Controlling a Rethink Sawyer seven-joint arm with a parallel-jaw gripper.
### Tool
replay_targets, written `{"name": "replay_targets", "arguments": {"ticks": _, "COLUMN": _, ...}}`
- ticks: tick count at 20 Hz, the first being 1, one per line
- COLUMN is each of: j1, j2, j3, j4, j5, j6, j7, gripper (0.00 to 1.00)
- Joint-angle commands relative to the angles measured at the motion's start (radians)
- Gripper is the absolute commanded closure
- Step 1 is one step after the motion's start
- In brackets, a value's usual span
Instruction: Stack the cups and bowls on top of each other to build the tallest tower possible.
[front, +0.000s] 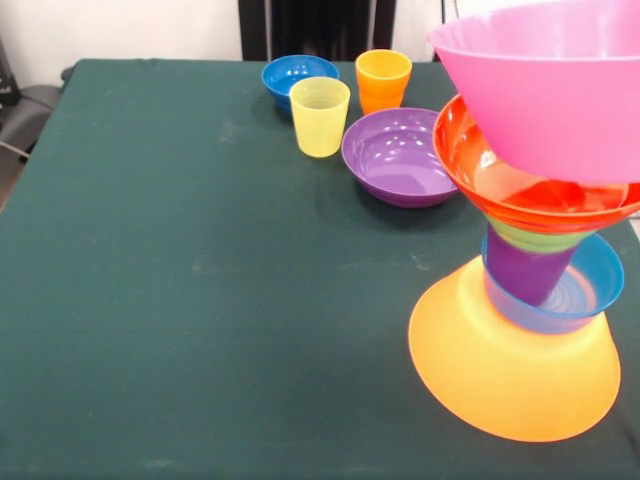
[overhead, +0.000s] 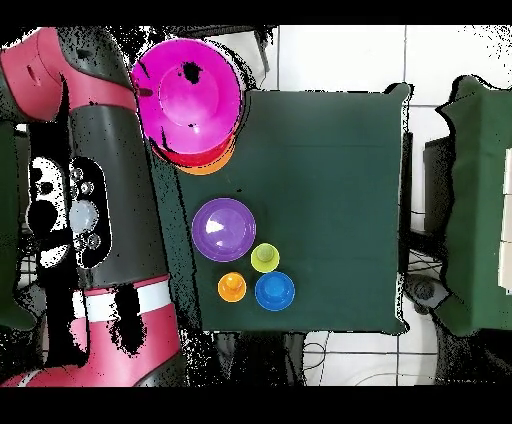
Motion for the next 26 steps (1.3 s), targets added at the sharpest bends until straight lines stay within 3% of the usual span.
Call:
{"name": "replay_targets", "arguments": {"ticks": 1, "j1": 0.005, "j2": 0.004, "j3": 0.016, "j4": 0.016, "j5": -0.024, "j6": 0.158, "j7": -0.097, "gripper": 1.0}}
{"name": "replay_targets", "arguments": {"ticks": 16, "j1": -0.007, "j2": -0.028, "j3": 0.028, "j4": 0.172, "j5": 0.018, "j6": 0.077, "j7": -0.074, "gripper": 1.0}}
{"name": "replay_targets", "arguments": {"ticks": 26, "j1": -0.001, "j2": 0.011, "j3": 0.023, "j4": 0.125, "j5": 0.003, "j6": 0.07, "j7": -0.07, "gripper": 1.0}}
